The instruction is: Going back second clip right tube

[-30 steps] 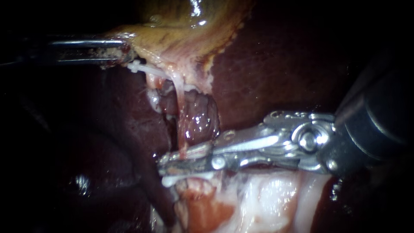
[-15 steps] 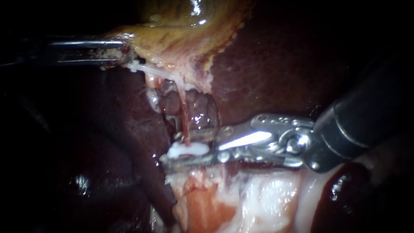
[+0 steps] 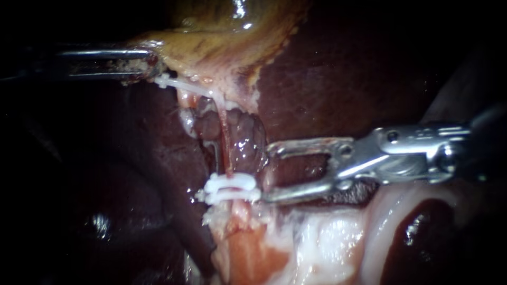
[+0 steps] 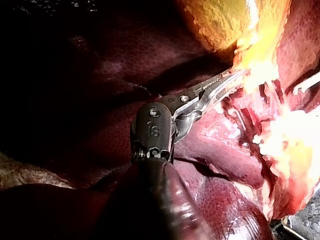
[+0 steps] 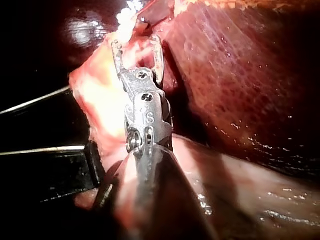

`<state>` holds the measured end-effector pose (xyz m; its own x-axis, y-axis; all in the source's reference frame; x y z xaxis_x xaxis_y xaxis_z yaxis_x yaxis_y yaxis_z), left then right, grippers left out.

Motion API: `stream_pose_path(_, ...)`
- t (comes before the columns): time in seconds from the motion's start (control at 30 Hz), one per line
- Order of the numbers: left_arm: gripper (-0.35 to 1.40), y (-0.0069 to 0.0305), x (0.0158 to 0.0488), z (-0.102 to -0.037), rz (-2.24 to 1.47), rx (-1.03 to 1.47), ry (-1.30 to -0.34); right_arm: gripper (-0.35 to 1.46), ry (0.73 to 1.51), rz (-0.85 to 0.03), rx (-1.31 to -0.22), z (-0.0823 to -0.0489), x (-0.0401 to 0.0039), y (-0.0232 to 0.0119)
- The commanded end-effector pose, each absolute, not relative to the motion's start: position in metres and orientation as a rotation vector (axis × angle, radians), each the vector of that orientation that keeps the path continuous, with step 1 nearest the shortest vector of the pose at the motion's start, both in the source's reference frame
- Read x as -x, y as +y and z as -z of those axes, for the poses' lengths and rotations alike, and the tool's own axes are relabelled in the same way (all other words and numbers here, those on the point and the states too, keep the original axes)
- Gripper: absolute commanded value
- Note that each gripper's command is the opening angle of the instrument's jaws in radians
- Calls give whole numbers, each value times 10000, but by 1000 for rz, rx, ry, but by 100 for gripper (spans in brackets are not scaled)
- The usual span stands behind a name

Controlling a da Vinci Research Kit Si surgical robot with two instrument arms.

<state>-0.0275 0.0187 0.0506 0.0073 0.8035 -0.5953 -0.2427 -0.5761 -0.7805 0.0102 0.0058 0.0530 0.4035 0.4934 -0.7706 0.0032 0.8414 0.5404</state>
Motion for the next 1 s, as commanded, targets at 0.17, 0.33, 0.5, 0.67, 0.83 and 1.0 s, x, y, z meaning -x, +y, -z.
stream_pose_path(0.17,-35,187,276,-506,-1682,1497,-603,50,1128,-313,-471,-526,-73,58)
stream_pose_path(0.33,-35,181,284,-512,-1686,1502,-603,50,1127,-301,-470,-525,-60,58)
stream_pose_path(0.5,-35,167,306,-529,-1702,1520,-605,50,1129,-297,-469,-522,-58,60)
stream_pose_path(0.67,-35,156,320,-546,-1711,1509,-624,50,1129,-297,-469,-522,-57,61)
stream_pose_path(0.83,-35,156,321,-546,-1712,1511,-627,50,1129,-297,-469,-521,-57,61)
stream_pose_path(1.0,-35,160,316,-542,-1711,1511,-636,50,1130,-294,-477,-520,-61,61)
